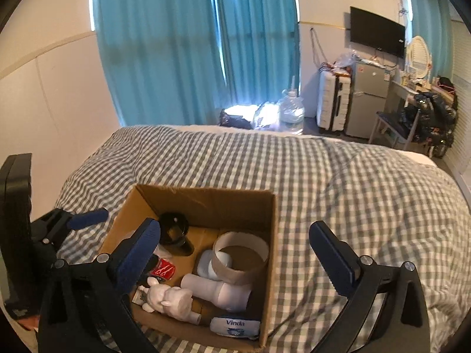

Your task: Organize objects

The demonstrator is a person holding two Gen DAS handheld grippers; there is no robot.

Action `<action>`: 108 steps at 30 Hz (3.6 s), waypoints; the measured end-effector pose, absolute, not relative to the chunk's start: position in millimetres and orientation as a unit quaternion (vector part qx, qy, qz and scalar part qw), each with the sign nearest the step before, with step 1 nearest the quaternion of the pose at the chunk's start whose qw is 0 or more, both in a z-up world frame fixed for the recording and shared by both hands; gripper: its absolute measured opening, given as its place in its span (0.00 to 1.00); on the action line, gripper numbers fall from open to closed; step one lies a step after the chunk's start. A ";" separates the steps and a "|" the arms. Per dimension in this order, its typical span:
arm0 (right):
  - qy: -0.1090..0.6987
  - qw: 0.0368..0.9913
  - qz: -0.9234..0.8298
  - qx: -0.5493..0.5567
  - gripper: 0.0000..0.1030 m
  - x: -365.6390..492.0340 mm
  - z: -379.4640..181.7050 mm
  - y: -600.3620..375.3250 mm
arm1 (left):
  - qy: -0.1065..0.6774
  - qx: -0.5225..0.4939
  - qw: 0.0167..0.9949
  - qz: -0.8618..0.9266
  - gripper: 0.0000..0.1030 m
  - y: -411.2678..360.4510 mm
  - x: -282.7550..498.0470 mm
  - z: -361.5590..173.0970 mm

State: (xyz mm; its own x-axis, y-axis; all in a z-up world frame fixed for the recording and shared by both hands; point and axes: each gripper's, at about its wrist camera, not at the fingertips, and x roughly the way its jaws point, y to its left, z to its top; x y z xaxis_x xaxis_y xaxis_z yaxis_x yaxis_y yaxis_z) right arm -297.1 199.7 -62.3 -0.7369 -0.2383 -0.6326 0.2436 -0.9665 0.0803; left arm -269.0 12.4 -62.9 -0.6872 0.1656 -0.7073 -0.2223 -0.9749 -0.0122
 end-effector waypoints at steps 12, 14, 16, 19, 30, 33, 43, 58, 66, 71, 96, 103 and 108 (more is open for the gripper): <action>0.016 0.091 -0.959 0.267 0.99 -224.2 33.4 210.0 | 0.012 -0.310 0.074 0.948 0.98 -8.9 -215.7 31.8; 0.017 0.087 -0.963 0.255 0.99 -207.2 50.9 212.0 | 0.011 -0.294 0.072 0.953 0.99 -8.7 -200.6 50.1; 0.020 0.083 -0.966 0.243 0.99 -191.8 65.6 213.3 | 0.014 -0.274 0.071 0.959 1.00 -9.6 -182.2 68.6; 0.025 0.077 -0.971 0.224 0.99 -165.3 86.2 215.5 | 0.018 -0.246 0.067 0.967 1.00 -10.8 -159.7 91.9; 0.024 0.065 -0.984 0.163 1.00 -71.9 123.5 224.9 | -0.022 -0.180 0.069 0.981 1.00 -26.5 -69.0 139.4; 0.029 0.060 -0.986 0.155 1.00 -52.7 116.9 225.9 | -0.018 -0.171 0.063 0.983 1.00 -26.9 -49.3 132.7; 0.047 0.067 -0.983 0.164 1.00 -31.4 59.5 223.3 | -0.023 -0.176 0.057 0.983 1.00 -24.7 -17.9 78.7; 0.034 0.046 -0.976 0.211 1.00 -44.6 -12.1 237.5 | -0.010 -0.219 0.003 0.976 1.00 -23.6 -25.0 14.8; 0.032 0.042 -0.975 0.216 1.00 -46.2 -15.7 238.3 | -0.010 -0.222 0.007 0.975 1.00 -22.4 -21.6 14.2; 0.033 0.045 -0.975 0.213 1.00 -44.1 -14.3 237.5 | -0.011 -0.224 0.007 0.974 1.00 -22.4 -21.7 13.1; 0.039 0.045 -0.975 0.216 1.00 -41.2 -16.0 231.3 | -0.008 -0.227 0.007 0.974 1.00 -19.1 -15.4 12.9; 0.044 0.041 -0.974 0.218 1.00 -41.7 -19.1 228.7 | -0.011 -0.228 0.001 0.974 1.00 -22.2 -16.0 10.1; 0.043 0.039 -0.974 0.219 1.00 -41.4 -20.1 229.4 | -0.010 -0.232 0.000 0.973 1.00 -22.3 -16.2 7.3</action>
State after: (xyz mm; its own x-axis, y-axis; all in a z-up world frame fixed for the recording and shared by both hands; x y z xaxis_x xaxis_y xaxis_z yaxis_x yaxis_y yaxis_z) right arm -41.4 229.4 -20.1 -0.9011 -0.0574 -0.4299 0.0951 -0.9932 -0.0666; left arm -16.2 -22.3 7.3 -0.8921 0.0043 -0.4519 0.0053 -0.9998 -0.0200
